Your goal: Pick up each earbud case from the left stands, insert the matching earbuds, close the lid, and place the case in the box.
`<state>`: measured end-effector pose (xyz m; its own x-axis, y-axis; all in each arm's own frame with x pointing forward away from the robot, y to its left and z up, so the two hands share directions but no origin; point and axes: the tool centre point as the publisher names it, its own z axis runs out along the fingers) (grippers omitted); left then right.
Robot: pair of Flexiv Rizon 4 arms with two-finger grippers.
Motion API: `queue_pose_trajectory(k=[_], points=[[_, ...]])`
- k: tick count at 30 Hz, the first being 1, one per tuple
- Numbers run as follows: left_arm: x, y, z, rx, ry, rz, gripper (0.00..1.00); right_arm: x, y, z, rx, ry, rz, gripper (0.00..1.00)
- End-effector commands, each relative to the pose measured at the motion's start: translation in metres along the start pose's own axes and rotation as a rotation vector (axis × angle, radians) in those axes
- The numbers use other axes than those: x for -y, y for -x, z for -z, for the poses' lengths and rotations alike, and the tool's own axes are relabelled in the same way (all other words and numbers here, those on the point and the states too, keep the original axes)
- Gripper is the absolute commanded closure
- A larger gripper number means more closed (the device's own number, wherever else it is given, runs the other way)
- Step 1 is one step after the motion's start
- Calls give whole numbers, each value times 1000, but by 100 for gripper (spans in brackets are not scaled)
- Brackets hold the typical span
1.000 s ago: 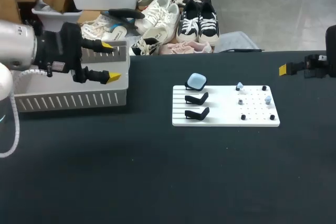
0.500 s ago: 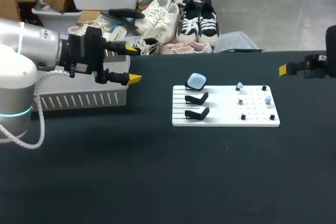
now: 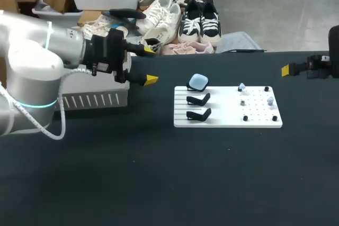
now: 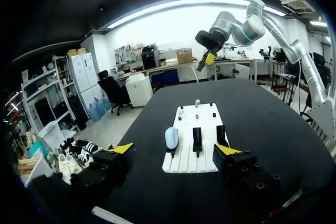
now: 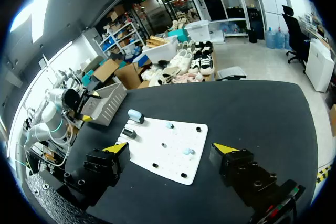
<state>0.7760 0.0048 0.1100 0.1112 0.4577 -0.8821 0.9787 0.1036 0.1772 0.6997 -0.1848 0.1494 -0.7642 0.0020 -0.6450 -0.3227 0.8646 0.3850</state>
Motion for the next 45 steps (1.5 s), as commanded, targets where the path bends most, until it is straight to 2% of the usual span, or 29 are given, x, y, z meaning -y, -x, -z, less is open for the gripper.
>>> queue_pose_trajectory(k=[1, 5, 11, 19, 25, 45], points=[[-12, -3, -19, -8, -64, 3, 0, 1, 0, 0, -2, 2, 1, 0], [-13, -5, -29, -34, -57, 35, 0, 1, 0, 0, -2, 2, 1, 0], [-11, -9, -42, -43, -92, 70, 0, 1, 0, 0, -2, 2, 1, 0], [-10, -15, -63, -48, -106, 79, 0, 1, 0, 0, -2, 2, 1, 0], [-14, -17, -79, -62, -94, 43, 0, 1, 0, 0, -2, 2, 1, 0], [-13, -21, -118, -81, -117, 108, 0, 1, 0, 0, -2, 2, 1, 0]])
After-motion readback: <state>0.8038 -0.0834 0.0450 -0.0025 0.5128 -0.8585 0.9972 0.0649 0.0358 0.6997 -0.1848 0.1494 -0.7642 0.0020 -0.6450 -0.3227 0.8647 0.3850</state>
